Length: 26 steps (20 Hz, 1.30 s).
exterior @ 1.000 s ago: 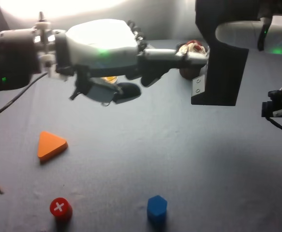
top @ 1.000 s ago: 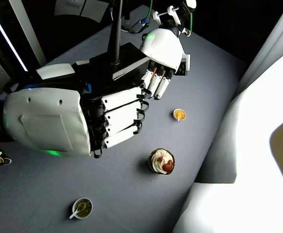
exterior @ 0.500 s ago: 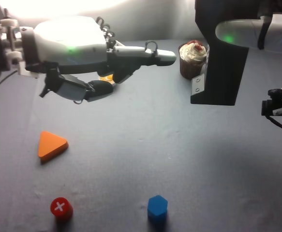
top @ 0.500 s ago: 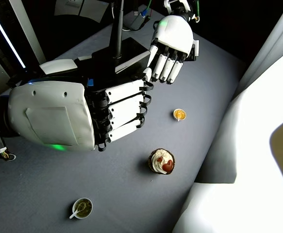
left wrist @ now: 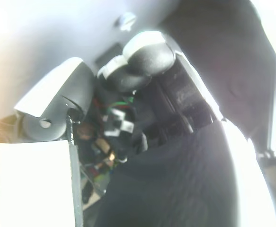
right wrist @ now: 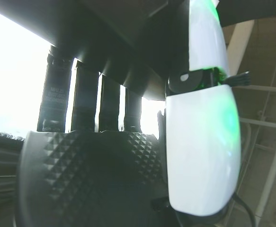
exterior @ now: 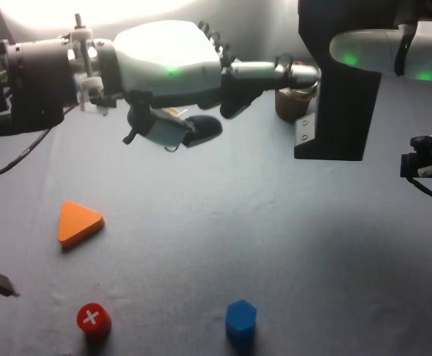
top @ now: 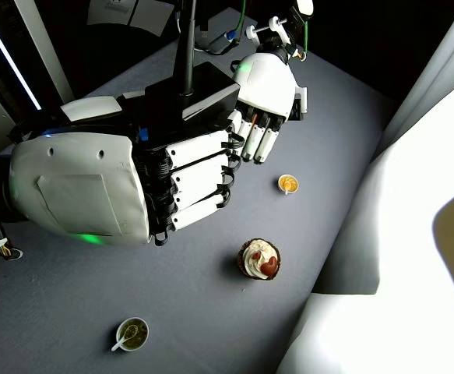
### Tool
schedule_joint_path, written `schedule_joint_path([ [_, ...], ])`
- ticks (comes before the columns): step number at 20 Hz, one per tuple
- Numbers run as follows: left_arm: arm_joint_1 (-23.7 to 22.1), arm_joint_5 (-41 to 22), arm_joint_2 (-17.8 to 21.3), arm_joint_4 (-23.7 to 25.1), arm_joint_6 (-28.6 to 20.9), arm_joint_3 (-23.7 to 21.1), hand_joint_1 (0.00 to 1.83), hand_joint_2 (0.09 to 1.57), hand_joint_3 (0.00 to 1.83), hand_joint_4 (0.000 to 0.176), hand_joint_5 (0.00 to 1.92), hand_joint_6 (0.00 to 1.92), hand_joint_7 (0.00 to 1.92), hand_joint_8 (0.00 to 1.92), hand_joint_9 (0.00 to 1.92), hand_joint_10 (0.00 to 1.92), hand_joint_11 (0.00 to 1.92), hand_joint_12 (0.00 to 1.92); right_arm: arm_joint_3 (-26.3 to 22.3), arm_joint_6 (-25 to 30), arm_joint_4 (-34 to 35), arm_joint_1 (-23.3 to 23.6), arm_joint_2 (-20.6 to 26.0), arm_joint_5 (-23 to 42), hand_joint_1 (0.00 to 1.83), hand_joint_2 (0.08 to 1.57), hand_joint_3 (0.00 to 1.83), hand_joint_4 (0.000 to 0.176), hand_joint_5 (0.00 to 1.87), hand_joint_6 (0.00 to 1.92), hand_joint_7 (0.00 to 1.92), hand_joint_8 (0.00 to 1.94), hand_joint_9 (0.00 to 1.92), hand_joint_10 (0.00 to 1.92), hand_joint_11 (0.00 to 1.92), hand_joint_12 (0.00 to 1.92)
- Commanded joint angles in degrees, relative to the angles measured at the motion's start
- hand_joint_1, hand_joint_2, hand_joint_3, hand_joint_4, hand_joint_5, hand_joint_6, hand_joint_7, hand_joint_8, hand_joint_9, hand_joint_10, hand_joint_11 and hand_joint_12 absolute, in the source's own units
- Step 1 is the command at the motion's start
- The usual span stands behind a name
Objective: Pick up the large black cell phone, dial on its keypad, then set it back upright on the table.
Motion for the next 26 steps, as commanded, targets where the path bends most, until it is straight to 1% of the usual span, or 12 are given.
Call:
schedule_joint_path([
  [1,-1.81,-4.23,-0.24,-3.48,-0.35,-0.17,1.3,1.07,0.5,0.09,0.0,0.0,0.63,1.71,0.87,1.92,0.96,1.92,0.2,1.18,0.39,1.02,0.87,9.21,1.48,1.18,0.0,0.0,0.71,1.2,0.75,1.19,0.84,1.2,0.71,1.66],
  [4,-1.79,-5.87,0.16,-3.4,-1.52,-0.21,1.3,1.07,0.5,0.091,0.0,0.0,0.64,1.69,0.89,1.92,0.99,1.92,0.07,1.12,0.39,1.01,0.95,9.32,1.49,1.11,0.0,0.0,0.89,0.9,0.94,0.99,0.99,1.05,0.79,1.61],
  [6,-1.25,-6.79,1.16,-3.06,-2.69,-0.41,1.3,1.07,0.49,0.091,0.0,0.0,0.64,1.69,0.89,1.92,0.97,1.92,0.06,1.11,0.39,1.01,0.98,9.44,1.38,1.11,0.0,0.0,0.9,0.98,0.99,0.98,0.98,1.15,0.89,1.2],
  [8,0.02,-8.11,3.39,-3.07,-3.73,-1.05,1.29,1.07,0.49,0.098,0.0,0.0,0.63,1.69,0.88,1.92,0.96,1.92,0.09,1.11,0.39,1.01,1.02,9.57,1.49,1.1,0.0,0.0,0.89,0.95,0.97,0.93,1.0,1.0,0.81,1.57],
  [11,1.22,-11.59,6.6,-3.07,-5.6,-1.12,1.3,1.08,0.48,0.093,0.0,0.0,0.63,1.7,0.91,1.92,0.98,1.92,0.2,1.11,0.41,0.72,1.02,10.01,1.49,1.1,0.0,0.0,0.91,0.89,0.96,0.96,1.0,1.02,0.84,1.57],
  [15,2.99,-18.47,8.47,-2.22,-19.73,-0.58,1.31,1.03,0.56,0.085,0.01,0.0,0.66,1.69,0.96,1.92,1.06,1.92,0.97,1.11,0.67,-0.56,0.56,11.69,1.49,1.1,0.0,0.0,0.89,0.95,0.92,1.0,1.01,0.98,0.86,1.54],
  [16,3.01,-19.03,8.59,-1.89,-23.84,-0.69,1.31,1.01,0.56,0.06,0.04,0.01,0.67,1.66,0.96,1.92,1.07,1.92,1.09,1.11,0.81,-0.83,0.43,11.84,1.49,1.1,0.0,0.0,0.89,0.95,0.93,0.98,1.01,0.98,0.85,1.55],
  [19,3.07,-21.36,8.87,-1.85,-36.29,-0.73,1.32,1.03,0.56,0.035,0.09,0.01,0.66,1.69,1.06,1.92,1.15,1.92,1.12,1.11,2.32,-1.95,-0.09,12.77,1.48,1.18,0.0,0.0,0.71,1.22,0.78,1.13,0.86,1.17,0.72,1.65],
  [20,3.09,-22.68,9.06,-2.55,-37.67,-0.77,1.31,1.08,0.46,0.025,0.1,0.0,0.65,1.67,1.0,1.92,1.03,1.92,1.12,1.12,2.37,-2.33,-0.19,12.97,1.48,1.18,0.0,0.0,0.7,1.24,0.78,1.15,0.84,1.2,0.68,1.67],
  [22,3.33,-23.49,9.22,-6.21,-38.19,-0.83,1.3,1.21,0.15,0.045,0.16,0.0,0.66,1.57,0.84,1.92,0.78,1.92,1.12,1.55,2.38,-2.6,-0.38,13.15,1.48,1.18,0.0,0.0,0.71,1.21,0.78,1.16,0.85,1.2,0.68,1.67],
  [23,3.82,-23.68,9.24,-8.97,-38.3,-0.91,1.3,1.24,0.07,0.032,0.17,0.0,0.67,1.56,0.81,1.92,0.72,1.92,1.13,1.68,2.38,-2.64,-0.5,13.15,1.49,1.13,0.0,0.0,0.84,1.03,0.88,1.05,0.97,1.05,0.8,1.59],
  [26,5.73,-24.11,9.64,-12.27,-38.49,-1.64,1.3,1.24,0.03,0.041,0.19,0.0,0.7,1.5,0.66,1.9,0.54,1.92,1.59,2.16,2.38,-2.66,-1.27,13.34,1.4,1.13,0.0,0.0,0.84,1.02,0.9,1.1,0.96,1.2,0.86,1.36],
])
